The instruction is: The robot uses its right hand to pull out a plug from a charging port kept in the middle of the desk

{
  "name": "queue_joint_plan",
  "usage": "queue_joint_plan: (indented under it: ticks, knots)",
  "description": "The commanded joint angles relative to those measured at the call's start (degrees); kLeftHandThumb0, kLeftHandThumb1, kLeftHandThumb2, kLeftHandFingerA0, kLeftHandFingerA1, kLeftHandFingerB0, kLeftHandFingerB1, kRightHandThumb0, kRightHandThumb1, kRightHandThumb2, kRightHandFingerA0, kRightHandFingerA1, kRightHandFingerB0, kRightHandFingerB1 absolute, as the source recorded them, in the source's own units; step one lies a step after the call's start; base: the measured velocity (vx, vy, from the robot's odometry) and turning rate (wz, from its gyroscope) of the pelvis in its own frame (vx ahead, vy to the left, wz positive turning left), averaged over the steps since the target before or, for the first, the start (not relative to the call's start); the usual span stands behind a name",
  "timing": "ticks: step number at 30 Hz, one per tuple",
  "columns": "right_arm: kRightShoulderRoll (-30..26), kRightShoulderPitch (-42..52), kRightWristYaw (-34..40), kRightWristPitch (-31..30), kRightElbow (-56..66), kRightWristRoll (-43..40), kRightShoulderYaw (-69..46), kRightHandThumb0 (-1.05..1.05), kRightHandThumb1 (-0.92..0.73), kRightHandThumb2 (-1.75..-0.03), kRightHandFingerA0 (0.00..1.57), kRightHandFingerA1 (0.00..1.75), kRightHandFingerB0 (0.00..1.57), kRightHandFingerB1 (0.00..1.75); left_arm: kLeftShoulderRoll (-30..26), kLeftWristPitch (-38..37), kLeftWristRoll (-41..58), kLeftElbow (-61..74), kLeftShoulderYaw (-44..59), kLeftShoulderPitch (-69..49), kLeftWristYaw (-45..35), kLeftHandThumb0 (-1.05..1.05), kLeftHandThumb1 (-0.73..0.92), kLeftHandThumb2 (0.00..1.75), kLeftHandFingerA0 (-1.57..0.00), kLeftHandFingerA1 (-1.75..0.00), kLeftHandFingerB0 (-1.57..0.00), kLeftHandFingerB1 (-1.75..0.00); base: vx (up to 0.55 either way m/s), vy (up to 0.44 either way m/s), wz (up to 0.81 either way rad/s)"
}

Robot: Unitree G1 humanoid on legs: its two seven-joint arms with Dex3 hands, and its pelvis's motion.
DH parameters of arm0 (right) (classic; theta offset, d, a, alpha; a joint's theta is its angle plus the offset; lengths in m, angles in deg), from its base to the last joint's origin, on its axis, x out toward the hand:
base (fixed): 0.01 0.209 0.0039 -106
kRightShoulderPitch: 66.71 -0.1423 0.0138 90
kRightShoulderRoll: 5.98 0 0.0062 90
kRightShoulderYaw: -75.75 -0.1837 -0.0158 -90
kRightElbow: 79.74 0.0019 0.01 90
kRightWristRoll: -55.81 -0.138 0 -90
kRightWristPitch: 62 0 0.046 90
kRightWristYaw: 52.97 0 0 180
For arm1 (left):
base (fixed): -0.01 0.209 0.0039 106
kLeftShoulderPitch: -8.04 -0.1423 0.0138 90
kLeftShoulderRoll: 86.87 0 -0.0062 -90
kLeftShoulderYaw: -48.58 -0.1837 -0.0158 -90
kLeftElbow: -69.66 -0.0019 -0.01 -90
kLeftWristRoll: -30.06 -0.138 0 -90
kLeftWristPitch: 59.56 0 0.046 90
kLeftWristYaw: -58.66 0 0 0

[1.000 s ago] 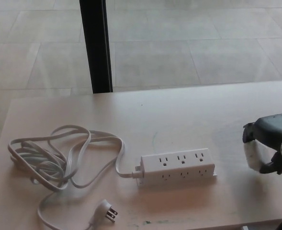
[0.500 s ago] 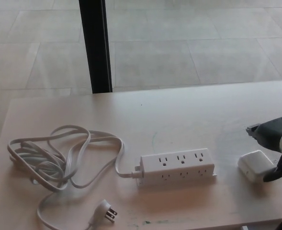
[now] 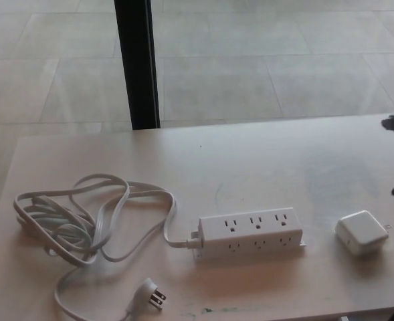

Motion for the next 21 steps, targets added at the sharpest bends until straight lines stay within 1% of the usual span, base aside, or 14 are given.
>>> queue_joint_plan:
  ticks: [1,2,3,4,6,8,9,12,13,15,16,17,18,21]
  knots:
    - [-9.4,13.1,-3.7,0.9,5.2,-17.5,-21.9,-0.84,-0.58,-0.65,0.78,1.70,0.07,0.19,-0.9,-1.4,-0.3,-0.3,-0.1,-1.1,0.2,-0.84,0.81,1.20,-0.25,-0.58,-0.04,-0.27,0.00,0.000,0.00]
    - [-9.2,15.7,-3.6,-0.6,6.2,-18.8,-26.2,-0.82,-0.49,-0.89,0.91,1.41,0.05,0.21,-0.9,-1.4,-0.3,-0.2,-0.1,-1.2,0.2,-0.90,0.92,0.83,-0.28,-0.52,-0.03,-0.29,0.00,0.000,0.00]
    - [-9.0,18.8,-2.5,-0.3,6.1,-20.6,-31.5,-0.80,-0.49,-0.86,0.87,1.38,0.00,0.29,-0.7,-1.4,-0.2,-0.4,-0.1,-1.1,0.2,-0.83,0.81,1.20,-0.25,-0.58,-0.04,-0.27,0.00,0.000,0.00]
    - [-8.8,22.4,-1.3,1.3,5.4,-22.3,-37.1,-0.76,-0.62,-0.59,0.86,1.61,0.11,0.27,-0.7,-1.6,-0.4,-0.7,-0.2,-1.1,0.4,-0.90,0.85,1.21,-0.27,-0.58,-0.05,-0.23,0.00,0.000,0.00]
    - [-8.3,26.3,-0.3,3.1,4.8,-24.0,-43.1,-0.76,-0.62,-0.59,0.86,1.61,0.11,0.27,-0.7,-1.9,-0.7,-1.0,-0.3,-1.1,0.5,-0.90,0.85,1.21,-0.27,-0.58,-0.05,-0.23,0.00,0.000,0.00]
    - [-6.8,30.6,1.8,4.9,2.3,-26.5,-50.8,-0.89,-0.62,-0.62,0.99,1.49,0.11,0.41,-0.5,-2.1,-0.4,-0.5,-0.2,-1.5,0.3,-0.85,0.81,1.20,-0.24,-0.57,-0.04,-0.27,0.00,0.000,0.00]
    - [-5.8,34.6,4.6,6.7,-0.2,-27.4,-55.6,-0.97,-0.52,-0.92,1.16,1.42,0.08,0.58,-0.5,-2.4,-0.6,-0.8,-0.2,-1.5,0.6,-0.87,0.81,1.20,-0.27,-0.58,-0.04,-0.28,0.00,0.000,0.00]
    - [-3.3,42.5,15.5,12.1,-8.8,-27.7,-61.8,-1.02,-0.57,-0.98,1.16,1.32,0.13,0.70,-0.6,-2.5,-0.1,-1.7,0.2,-1.3,-0.1,-0.95,0.87,1.21,-0.28,-0.59,-0.07,-0.25,0.00,0.000,0.00]
    - [-1.7,43.3,16.4,10.6,-10.1,-29.3,-64.5,-1.05,-0.73,-0.62,1.12,1.29,0.10,0.83,-0.6,-2.4,-0.1,-1.8,0.2,-1.4,-0.1,-0.89,0.83,1.20,-0.27,-0.59,-0.05,-0.28,0.00,0.000,0.00]
    - [-0.1,43.5,18.0,10.0,-11.8,-31.3,-66.9,-1.05,-0.70,-0.62,1.15,1.30,0.12,0.90,-0.4,-2.6,-0.1,-1.5,0.3,-1.7,0.2,-0.94,0.87,1.21,-0.29,-0.59,-0.07,-0.27,0.00,0.000,0.00]
    - [1.6,43.7,18.8,8.6,-12.1,-33.0,-69.4,-1.05,-0.52,-1.01,1.12,1.34,0.05,0.75,-0.4,-2.8,-0.2,-1.7,0.2,-1.6,0.3,-0.92,0.91,0.83,-0.32,-0.55,-0.03,-0.30,0.00,0.000,0.00]
    - [3.6,45.4,23.5,9.6,-17.3,-35.2,-72.0,-0.94,-0.43,-1.00,1.06,1.29,0.00,0.73,-0.3,-2.3,-0.1,-1.1,0.2,-2.0,0.2,-0.95,0.87,1.21,-0.30,-0.60,-0.07,-0.26,0.00,0.000,0.00]
    - [4.6,45.6,25.5,10.4,-20.1,-37.1,-73.6,-1.05,-0.52,-0.96,1.02,1.21,0.19,0.88,-0.3,-2.2,-0.1,-0.9,0.2,-2.1,0.1,-0.94,0.87,1.21,-0.29,-0.60,-0.07,-0.27,0.00,0.000,0.00]
    - [6.4,45.2,30.2,11.6,-26.5,-41.1,-77.5,-0.95,-0.48,-0.94,1.10,1.20,0.21,0.87,-0.3,-2.6,-0.3,-2.4,0.1,-1.5,0.3,-0.84,0.79,1.16,-0.29,-0.60,-0.06,-0.30,0.00,0.000,0.00]
